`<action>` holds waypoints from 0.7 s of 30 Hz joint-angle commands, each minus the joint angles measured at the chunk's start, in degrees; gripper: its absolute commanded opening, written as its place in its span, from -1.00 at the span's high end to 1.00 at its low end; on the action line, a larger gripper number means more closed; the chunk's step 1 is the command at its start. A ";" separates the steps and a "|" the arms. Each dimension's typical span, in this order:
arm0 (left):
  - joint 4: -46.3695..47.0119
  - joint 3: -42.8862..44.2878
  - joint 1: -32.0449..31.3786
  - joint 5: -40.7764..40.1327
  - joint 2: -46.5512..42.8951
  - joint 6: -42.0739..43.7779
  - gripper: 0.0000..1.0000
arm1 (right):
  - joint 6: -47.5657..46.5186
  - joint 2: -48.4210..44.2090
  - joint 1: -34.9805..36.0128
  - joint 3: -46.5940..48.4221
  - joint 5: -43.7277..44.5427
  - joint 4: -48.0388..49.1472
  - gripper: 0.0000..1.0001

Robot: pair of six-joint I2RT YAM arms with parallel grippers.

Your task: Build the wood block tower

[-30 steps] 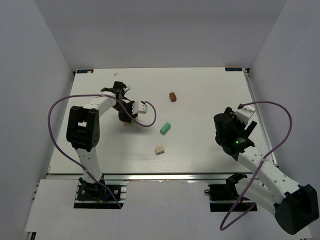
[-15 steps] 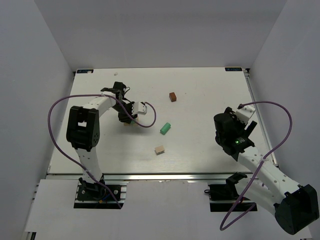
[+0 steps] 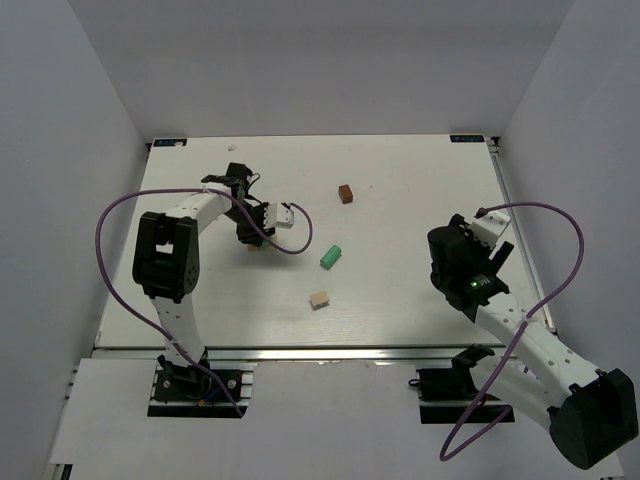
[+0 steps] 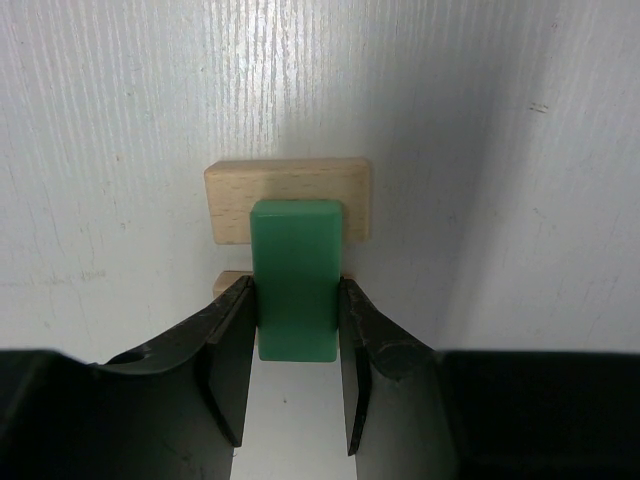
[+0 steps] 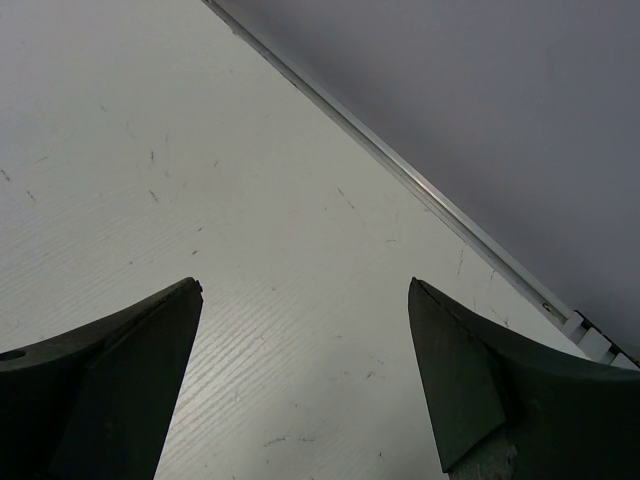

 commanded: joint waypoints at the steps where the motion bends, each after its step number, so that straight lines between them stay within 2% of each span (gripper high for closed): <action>1: -0.16 1.82 0.50 2.86 -1.73 0.50 0.51 | -0.35 -0.46 -0.38 -0.11 2.24 1.13 -0.76; 4: -0.87 2.09 0.41 3.13 -1.81 0.85 0.43 | 0.00 -0.64 -0.30 -0.03 2.51 0.51 -0.76; 6: -0.87 2.00 0.50 3.04 -2.08 0.85 0.29 | 0.00 -0.72 -0.30 -0.03 2.51 0.60 -0.76; 21: -0.08 0.86 0.50 1.73 -2.17 0.77 0.24 | 0.27 -0.90 -0.30 0.15 3.21 -0.19 -0.74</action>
